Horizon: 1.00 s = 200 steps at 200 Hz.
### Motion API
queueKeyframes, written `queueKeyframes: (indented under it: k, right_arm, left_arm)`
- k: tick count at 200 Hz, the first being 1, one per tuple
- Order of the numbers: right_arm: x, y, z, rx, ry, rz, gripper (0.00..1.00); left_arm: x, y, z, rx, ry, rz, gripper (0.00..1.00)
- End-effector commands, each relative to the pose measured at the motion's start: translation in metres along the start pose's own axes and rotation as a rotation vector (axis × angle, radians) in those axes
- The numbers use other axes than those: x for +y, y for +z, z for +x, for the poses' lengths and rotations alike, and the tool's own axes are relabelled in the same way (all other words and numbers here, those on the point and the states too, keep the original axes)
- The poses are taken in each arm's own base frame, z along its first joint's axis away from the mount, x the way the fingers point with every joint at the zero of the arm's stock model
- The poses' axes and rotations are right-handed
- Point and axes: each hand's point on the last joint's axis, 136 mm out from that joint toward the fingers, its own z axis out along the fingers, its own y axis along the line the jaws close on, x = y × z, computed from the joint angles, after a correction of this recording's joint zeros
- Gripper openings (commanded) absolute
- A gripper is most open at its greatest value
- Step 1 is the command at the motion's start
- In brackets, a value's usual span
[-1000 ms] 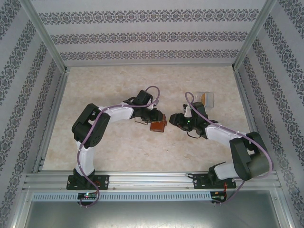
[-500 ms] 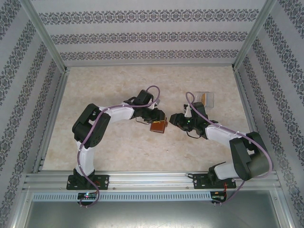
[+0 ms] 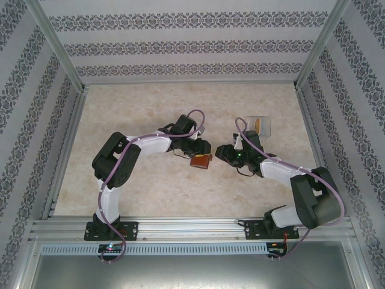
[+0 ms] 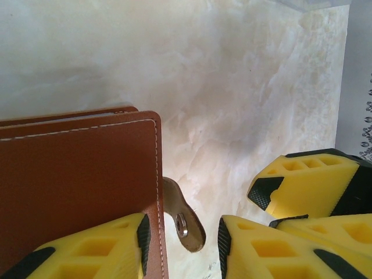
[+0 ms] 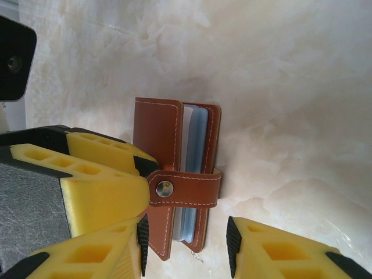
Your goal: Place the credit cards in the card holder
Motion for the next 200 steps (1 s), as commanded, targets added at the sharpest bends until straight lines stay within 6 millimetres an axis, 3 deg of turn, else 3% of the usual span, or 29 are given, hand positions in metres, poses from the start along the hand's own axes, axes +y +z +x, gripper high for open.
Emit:
queueKeyframes:
  k: [1, 19, 55, 131, 200]
  right_arm:
    - [-0.004, 0.0, -0.003, -0.016, 0.007, 0.008, 0.43]
    - [-0.005, 0.001, -0.003, -0.015, 0.009, 0.01, 0.43]
    - [-0.005, 0.001, -0.001, -0.012, 0.01, 0.008, 0.4]
    - [0.012, 0.008, 0.029, 0.057, 0.036, -0.044, 0.41]
    - [0.011, -0.001, 0.029, 0.008, 0.047, -0.04, 0.43]
  left_arm:
    - [-0.013, -0.002, -0.002, -0.003, 0.032, 0.019, 0.39]
    - [-0.011, -0.001, -0.002, 0.001, 0.031, 0.013, 0.37]
    - [-0.008, 0.001, -0.001, 0.005, 0.034, -0.001, 0.22]
    - [0.002, 0.006, 0.0, 0.022, 0.039, -0.038, 0.16]
    - [0.004, 0.009, 0.001, 0.027, 0.035, -0.035, 0.28]
